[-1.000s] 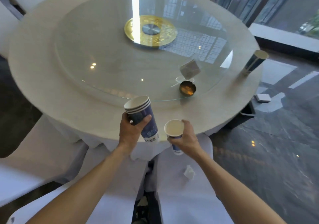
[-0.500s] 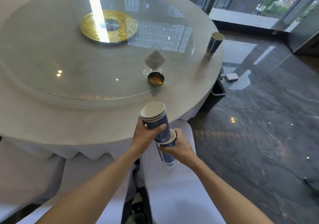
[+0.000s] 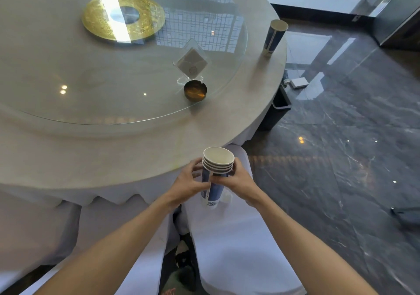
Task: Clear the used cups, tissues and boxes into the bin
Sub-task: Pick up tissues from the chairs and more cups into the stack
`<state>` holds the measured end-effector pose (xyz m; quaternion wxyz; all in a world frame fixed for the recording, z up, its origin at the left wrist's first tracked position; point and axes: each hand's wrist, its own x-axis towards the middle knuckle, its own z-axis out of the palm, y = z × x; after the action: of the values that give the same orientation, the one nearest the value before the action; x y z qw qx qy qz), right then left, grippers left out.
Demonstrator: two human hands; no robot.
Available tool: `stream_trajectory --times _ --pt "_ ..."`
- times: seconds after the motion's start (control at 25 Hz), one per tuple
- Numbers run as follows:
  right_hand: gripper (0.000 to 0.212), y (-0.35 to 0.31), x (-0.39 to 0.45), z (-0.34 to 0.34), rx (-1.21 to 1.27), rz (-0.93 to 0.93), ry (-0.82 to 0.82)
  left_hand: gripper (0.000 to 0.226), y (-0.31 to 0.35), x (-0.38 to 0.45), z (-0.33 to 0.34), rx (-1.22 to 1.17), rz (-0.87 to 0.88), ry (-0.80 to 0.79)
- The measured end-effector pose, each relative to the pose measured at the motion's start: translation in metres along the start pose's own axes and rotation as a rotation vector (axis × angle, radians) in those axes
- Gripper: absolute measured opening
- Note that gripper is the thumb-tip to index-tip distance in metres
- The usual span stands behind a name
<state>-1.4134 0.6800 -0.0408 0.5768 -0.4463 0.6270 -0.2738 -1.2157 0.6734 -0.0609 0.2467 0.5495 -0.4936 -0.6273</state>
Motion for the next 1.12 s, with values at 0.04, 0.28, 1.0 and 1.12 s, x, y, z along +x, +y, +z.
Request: stream_trajectory --times 0.04,0.28,1.0,1.12 --pt "0.079 0.002 0.004 0.0 0.027 0.011 -0.029 0.082 -0.004 0.001 0.001 0.02 -0.017 0.0" --pt "0.064 0.008 0.024 -0.007 0.044 0.095 -0.231 0.081 -0.031 0.018 0.015 0.022 -0.078 0.086" --pt "0.093 0.314 0.201 -0.013 -1.17 0.211 -0.303 0.076 -0.199 0.127 0.065 0.04 -0.173 0.277" --pt "0.086 0.351 0.201 -0.001 -1.251 0.124 -0.289 0.079 -0.224 0.136 0.068 0.019 -0.169 0.295"
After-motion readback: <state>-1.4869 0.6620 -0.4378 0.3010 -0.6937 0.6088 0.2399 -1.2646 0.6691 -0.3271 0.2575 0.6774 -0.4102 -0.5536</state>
